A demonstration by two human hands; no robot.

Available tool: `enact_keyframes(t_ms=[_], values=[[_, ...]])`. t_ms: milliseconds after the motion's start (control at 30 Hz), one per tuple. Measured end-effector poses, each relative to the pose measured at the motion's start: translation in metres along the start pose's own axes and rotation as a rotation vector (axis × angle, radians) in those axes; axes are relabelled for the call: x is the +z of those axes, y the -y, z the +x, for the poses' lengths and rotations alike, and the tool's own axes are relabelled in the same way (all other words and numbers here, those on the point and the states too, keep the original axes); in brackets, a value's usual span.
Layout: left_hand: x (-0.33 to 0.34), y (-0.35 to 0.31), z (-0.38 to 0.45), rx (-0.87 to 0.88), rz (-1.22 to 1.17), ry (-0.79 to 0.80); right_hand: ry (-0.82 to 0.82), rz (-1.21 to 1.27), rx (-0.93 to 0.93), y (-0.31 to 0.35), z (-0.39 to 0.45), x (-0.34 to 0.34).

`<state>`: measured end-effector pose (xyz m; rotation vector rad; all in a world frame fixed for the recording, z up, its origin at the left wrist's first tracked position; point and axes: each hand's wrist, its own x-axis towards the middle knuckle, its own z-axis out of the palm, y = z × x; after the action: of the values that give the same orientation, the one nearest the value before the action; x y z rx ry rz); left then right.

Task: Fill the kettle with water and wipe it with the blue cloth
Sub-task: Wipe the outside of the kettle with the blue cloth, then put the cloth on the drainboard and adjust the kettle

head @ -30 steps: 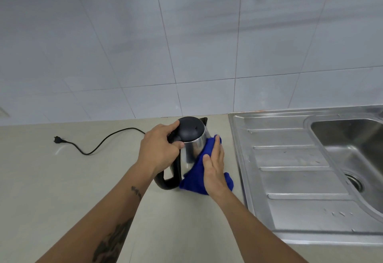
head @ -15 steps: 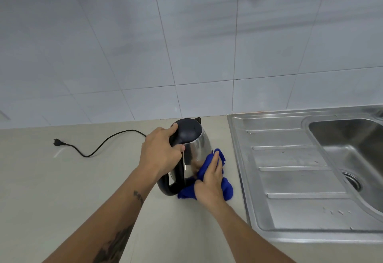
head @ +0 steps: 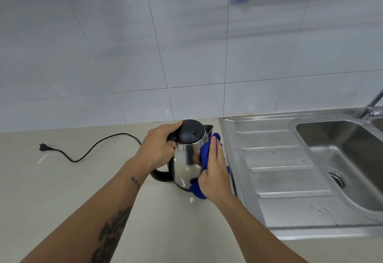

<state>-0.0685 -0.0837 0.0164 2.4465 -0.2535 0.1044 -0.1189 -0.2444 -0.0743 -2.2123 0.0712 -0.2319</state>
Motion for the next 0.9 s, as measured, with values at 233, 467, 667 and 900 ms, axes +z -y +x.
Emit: enact_keyframes(t_ms=[233, 467, 667, 900], values=[[0.028, -0.014, -0.006, 0.030, 0.308, -0.084, 0.107, 0.128, 0.093, -0.004, 0.000, -0.023], [0.054, -0.036, -0.042, 0.093, -0.214, -0.475, 0.001, 0.402, 0.334, -0.023, -0.026, -0.056], [0.091, -0.056, -0.060, 0.154, -0.379, -0.294, 0.005, 0.057, 0.365, -0.033, -0.037, -0.117], [0.131, -0.061, -0.060, -0.009, -0.417, 0.035, 0.241, -0.055, 0.548, -0.065, -0.026, -0.140]])
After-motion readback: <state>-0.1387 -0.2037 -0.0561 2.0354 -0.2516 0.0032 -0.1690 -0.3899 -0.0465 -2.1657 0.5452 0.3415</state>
